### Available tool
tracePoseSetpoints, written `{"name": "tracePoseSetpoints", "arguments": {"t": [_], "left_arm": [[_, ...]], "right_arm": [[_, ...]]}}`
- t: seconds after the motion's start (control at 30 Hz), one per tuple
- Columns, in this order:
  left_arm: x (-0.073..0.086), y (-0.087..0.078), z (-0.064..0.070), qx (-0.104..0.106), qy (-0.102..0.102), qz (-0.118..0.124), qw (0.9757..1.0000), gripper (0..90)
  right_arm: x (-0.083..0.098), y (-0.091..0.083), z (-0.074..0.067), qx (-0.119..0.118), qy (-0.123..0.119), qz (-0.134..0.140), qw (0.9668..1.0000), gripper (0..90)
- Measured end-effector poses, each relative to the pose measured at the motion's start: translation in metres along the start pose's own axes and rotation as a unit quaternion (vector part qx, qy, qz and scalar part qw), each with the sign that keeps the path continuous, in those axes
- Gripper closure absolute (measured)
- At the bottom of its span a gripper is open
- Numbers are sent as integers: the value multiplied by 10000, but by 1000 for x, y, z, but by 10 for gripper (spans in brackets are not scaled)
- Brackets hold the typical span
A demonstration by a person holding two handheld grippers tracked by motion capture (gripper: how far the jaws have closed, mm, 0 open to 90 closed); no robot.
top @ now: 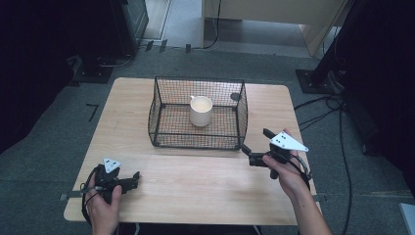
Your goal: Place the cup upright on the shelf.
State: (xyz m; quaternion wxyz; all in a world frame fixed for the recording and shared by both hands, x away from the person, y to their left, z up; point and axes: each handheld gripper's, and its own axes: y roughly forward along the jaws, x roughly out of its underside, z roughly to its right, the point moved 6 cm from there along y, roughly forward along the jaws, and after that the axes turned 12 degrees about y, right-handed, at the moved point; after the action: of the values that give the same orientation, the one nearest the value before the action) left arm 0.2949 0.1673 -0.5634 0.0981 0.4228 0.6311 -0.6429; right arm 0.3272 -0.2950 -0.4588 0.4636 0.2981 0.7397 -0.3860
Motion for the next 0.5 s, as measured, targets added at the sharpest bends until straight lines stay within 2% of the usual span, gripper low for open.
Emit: {"name": "tracePoseSetpoints", "arguments": {"t": [0.5], "left_arm": [[0, 0, 0, -1, 0, 0, 10000, 0]], "right_arm": [[27, -28, 47, 486, 286, -79, 9984, 0]]}}
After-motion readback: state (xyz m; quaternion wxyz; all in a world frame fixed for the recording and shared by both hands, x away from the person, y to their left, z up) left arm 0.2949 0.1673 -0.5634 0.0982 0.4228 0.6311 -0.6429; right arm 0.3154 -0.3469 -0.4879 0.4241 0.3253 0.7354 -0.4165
